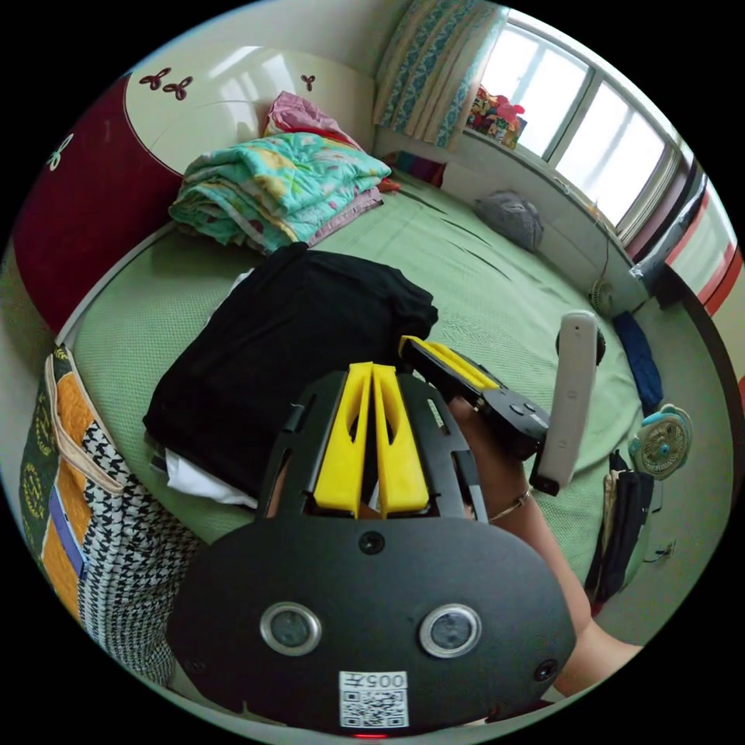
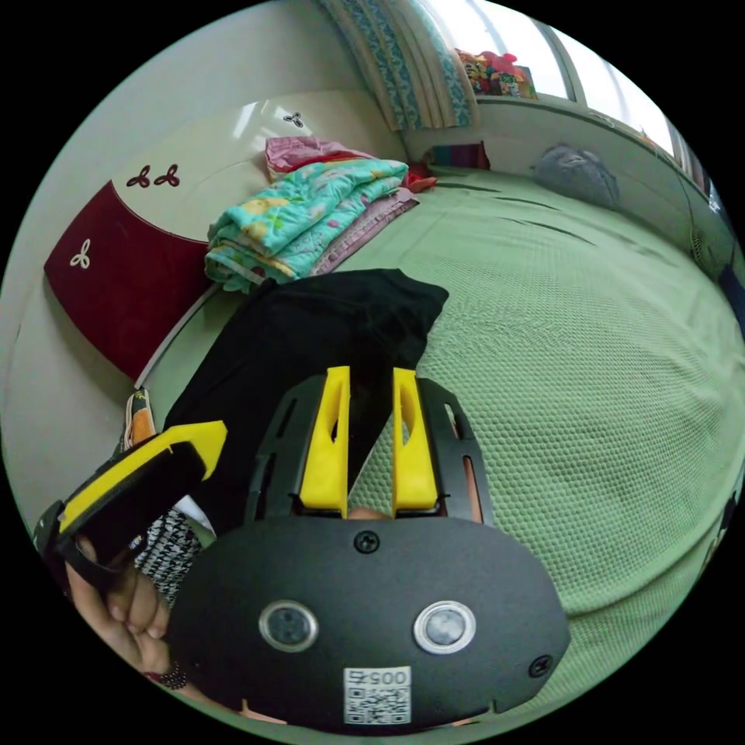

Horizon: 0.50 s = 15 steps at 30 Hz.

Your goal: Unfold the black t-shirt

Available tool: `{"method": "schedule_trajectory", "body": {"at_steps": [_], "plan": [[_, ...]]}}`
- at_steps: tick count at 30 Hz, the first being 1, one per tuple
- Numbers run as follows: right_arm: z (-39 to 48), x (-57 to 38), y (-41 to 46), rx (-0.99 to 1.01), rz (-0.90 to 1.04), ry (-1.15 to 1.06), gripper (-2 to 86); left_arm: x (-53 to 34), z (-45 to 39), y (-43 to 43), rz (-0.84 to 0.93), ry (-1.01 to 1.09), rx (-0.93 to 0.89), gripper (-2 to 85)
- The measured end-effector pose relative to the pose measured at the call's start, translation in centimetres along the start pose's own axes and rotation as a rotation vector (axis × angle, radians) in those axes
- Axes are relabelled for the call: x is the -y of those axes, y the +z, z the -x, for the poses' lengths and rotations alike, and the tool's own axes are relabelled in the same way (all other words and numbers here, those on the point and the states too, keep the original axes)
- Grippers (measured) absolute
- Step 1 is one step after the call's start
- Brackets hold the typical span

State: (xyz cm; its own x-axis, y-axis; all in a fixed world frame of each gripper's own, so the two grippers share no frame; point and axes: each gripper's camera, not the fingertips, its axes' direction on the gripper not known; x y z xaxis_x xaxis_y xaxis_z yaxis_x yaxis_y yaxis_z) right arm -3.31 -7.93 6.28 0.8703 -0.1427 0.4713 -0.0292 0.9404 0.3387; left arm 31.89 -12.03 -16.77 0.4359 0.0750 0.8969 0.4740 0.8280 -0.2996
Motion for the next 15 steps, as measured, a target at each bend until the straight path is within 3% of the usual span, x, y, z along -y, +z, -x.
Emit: {"method": "schedule_trajectory", "body": {"at_steps": [5,15], "plan": [[1.6,1.0,1.9,-0.081,0.031,-0.108,9.4,1.2,0.7,0.6,0.006,-0.007,-0.015,-0.7],[1.3,2.0,3.7,0.038,0.076,-0.141,11.1,3.3,0.9,2.2,0.014,-0.028,-0.019,-0.7]]}}
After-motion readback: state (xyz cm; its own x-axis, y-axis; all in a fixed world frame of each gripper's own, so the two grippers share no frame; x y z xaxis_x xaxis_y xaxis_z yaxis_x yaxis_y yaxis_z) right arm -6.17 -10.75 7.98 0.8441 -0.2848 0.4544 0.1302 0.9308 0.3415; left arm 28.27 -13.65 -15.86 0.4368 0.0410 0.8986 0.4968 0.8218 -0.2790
